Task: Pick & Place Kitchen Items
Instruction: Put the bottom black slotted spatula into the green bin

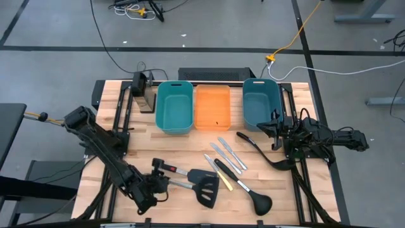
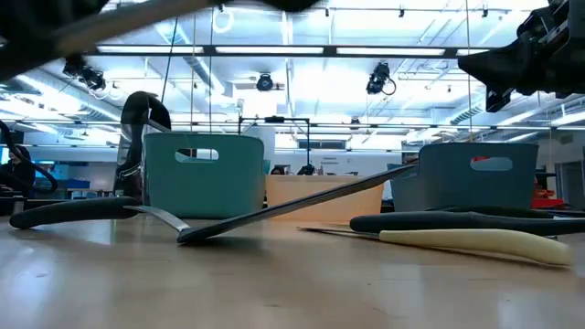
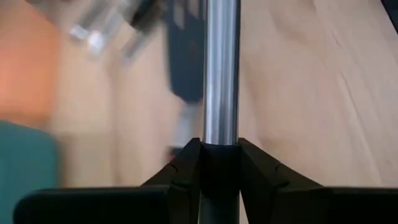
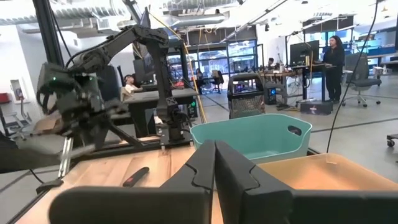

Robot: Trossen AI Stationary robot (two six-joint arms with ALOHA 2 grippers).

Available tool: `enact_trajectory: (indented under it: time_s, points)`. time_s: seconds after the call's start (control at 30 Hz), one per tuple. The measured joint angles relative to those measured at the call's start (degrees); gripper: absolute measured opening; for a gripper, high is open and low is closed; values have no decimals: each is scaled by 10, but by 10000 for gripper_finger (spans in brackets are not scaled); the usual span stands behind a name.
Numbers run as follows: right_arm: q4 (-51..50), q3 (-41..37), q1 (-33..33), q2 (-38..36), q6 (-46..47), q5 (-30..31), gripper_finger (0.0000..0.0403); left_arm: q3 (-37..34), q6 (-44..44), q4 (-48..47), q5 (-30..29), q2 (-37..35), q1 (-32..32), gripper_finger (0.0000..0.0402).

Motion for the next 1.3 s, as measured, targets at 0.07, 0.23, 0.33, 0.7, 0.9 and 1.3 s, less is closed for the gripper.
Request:
enact_trajectory:
  time_s: [0.07,0.23,0.33,0.7,0.9,1.3]
  points:
    - [0,0,0,0,0,0,16,0,25,1,-33,-20,5,80]
    - [-1,0,0,0,10,0,16,9,93,-16,-103,-73,30,80]
    - [-1,0,0,0,12,0,16,41,136,-63,-163,-90,56,80]
    - [-1,0,0,0,12,0,16,127,469,-153,-398,-93,239,80]
    - [-1,0,0,0,12,0,16,128,680,-152,-430,-93,411,80]
    - [-1,0,0,0,12,0,16,128,855,-148,-381,-98,596,80]
